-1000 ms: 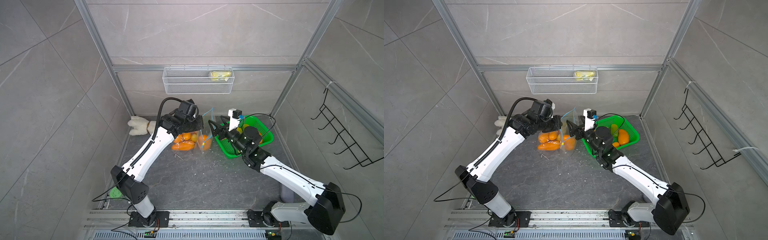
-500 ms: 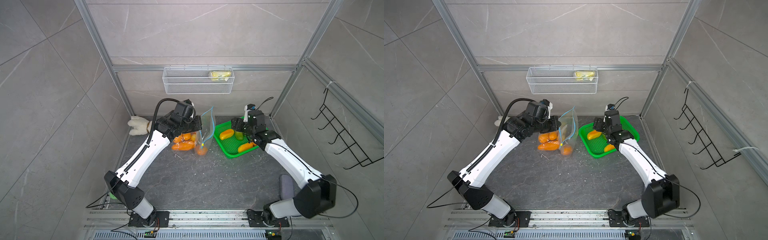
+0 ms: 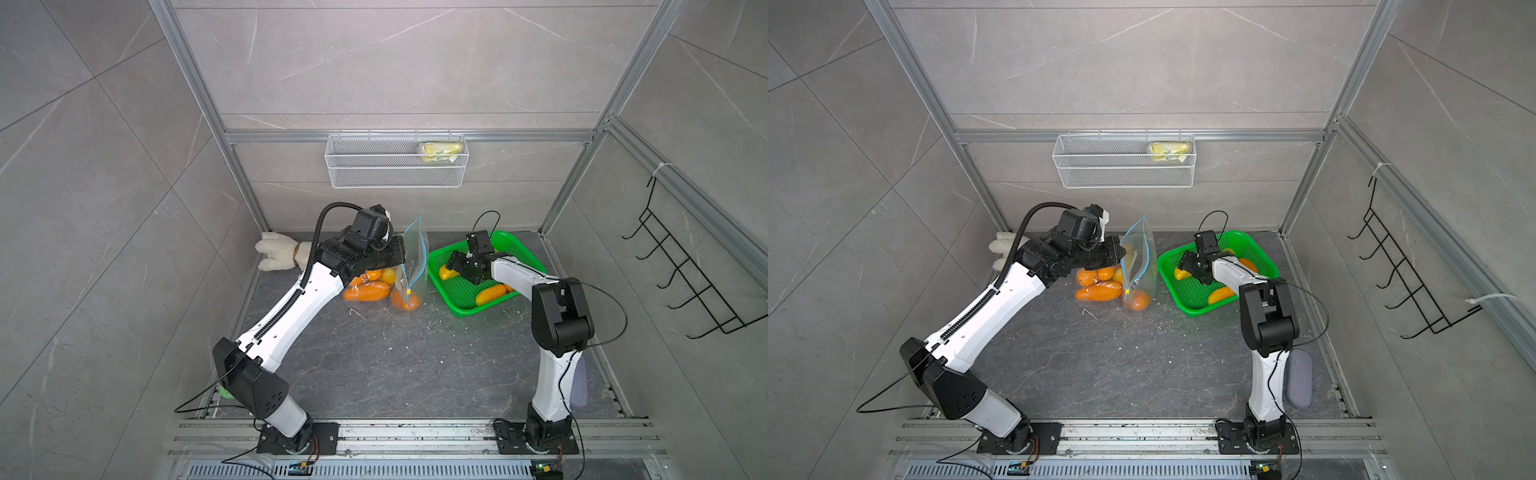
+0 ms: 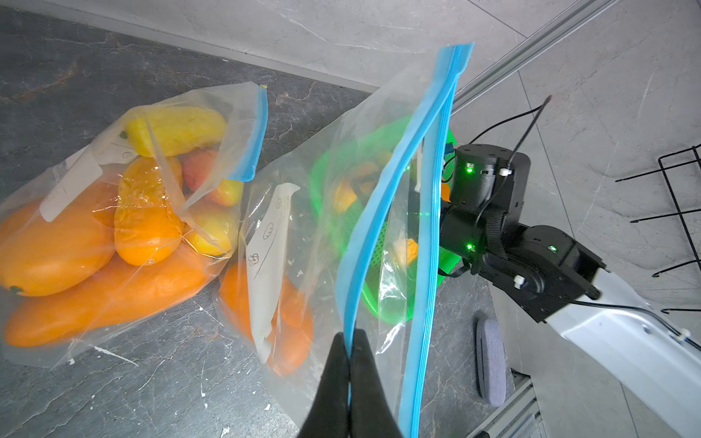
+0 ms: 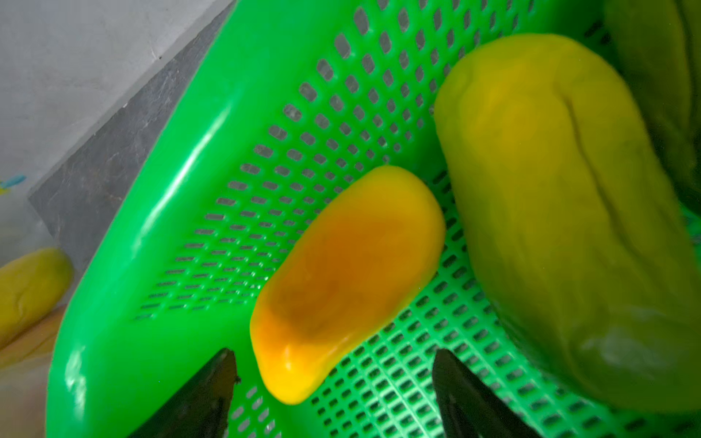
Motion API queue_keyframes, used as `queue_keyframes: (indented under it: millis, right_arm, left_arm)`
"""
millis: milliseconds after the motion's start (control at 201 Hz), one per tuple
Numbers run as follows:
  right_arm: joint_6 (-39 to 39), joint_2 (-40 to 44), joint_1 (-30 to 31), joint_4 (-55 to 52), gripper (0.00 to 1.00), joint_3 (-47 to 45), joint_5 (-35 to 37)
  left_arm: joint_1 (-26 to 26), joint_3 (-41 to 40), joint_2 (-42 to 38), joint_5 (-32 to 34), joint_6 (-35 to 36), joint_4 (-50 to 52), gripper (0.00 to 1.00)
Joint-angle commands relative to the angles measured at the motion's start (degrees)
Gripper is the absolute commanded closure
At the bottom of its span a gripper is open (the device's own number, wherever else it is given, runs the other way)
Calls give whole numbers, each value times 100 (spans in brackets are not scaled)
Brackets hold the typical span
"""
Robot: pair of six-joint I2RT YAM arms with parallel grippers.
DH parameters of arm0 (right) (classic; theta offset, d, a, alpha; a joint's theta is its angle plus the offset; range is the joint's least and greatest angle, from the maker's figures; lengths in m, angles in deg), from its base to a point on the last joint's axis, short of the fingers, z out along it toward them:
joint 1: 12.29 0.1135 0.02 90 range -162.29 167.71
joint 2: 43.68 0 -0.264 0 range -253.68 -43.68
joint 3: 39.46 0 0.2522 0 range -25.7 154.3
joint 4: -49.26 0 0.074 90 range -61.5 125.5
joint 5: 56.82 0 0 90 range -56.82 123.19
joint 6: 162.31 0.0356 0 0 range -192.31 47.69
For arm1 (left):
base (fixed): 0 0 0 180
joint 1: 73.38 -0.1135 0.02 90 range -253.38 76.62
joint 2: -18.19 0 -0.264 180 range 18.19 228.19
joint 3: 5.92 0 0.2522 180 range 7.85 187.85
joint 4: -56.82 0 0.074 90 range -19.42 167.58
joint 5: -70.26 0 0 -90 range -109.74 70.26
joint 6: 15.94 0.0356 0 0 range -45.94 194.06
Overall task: Place the mango in a zip-top bag and seal the zipper
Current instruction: Pick up the mango from the basket.
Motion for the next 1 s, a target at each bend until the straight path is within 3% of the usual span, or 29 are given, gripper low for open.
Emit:
queue_keyframes:
  millis: [0,179,294,339,448,548,846,991]
  right_arm:
    - [589,-261,12,312,17,154,289]
    - [742,-552,43,427,23,201,665]
    - [647,-645,65,1072,26,36,545]
    - [581,-669,65,1305,32,-25,410]
    - [533,-434,65,1744,65,-358,320]
    - [372,116,75,2085,75,-785,270]
    - [-282,1550,79,1977,89,-1411,103]
    - [-467,2284,77,2319,90,-1903,-26]
  left_arm:
    - [-45,72,-25,-140,-47,-219,100]
    - [-38,152,34,-174,-17,-170,100]
    - [-42,187,62,-189,6,-155,100]
    - [-45,195,65,-183,3,-147,100]
    - [-48,198,47,-175,6,-121,100]
    - [-41,185,25,-165,4,-112,100]
    - [-46,115,21,-207,-43,-191,100]
    - [-49,127,13,-175,-35,-144,100]
